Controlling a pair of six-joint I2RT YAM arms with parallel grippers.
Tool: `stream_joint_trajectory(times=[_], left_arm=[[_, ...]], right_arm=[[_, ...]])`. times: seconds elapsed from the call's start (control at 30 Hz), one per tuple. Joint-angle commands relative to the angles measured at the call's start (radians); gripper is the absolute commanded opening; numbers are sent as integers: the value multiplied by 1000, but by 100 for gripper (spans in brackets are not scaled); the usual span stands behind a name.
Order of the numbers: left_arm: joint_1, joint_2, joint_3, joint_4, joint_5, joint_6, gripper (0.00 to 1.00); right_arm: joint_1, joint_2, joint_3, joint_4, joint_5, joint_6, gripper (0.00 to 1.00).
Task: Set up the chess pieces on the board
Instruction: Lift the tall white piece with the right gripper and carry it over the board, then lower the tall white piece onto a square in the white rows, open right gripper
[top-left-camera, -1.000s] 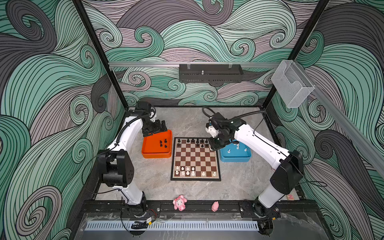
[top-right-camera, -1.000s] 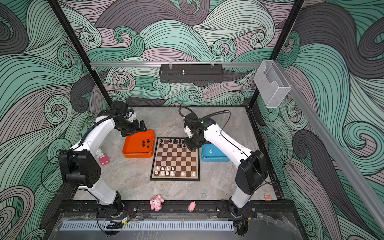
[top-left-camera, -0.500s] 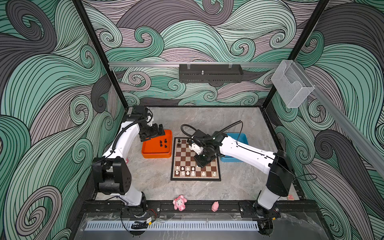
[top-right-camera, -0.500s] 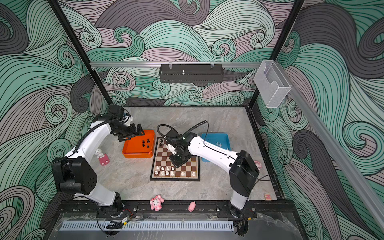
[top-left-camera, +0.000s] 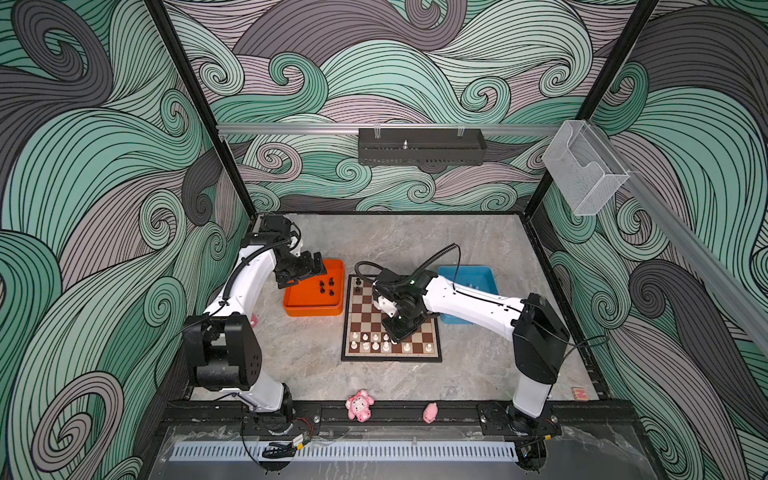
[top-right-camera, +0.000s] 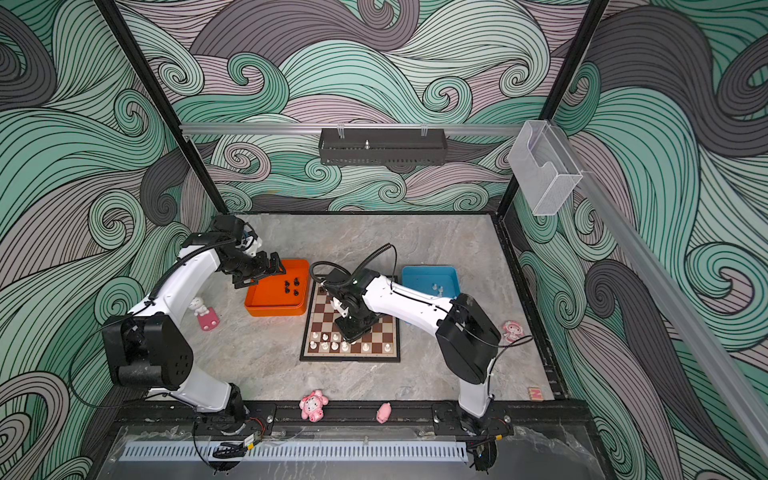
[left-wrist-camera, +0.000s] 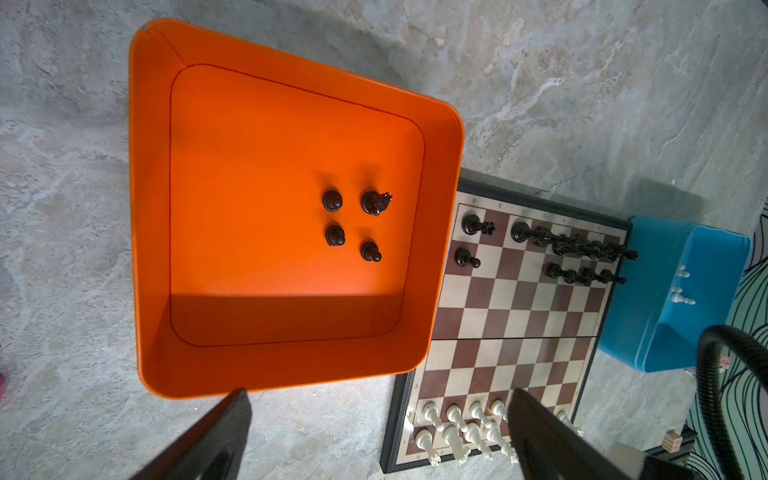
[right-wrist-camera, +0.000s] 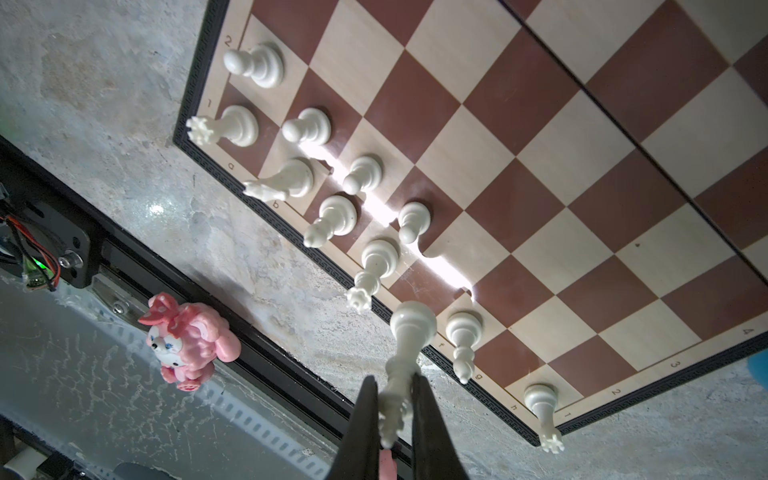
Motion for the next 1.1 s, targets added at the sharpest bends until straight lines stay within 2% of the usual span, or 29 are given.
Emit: stream_joint_trajectory(times=[0.0,1.07], left_arm=[[11,-18,0,-4,23,-2,99],[26,2,-9,10,45,-3,99]], right_arm=[[1,23,-5,-22,-3,19,11],[1,73,-44,22,-26,37,11]])
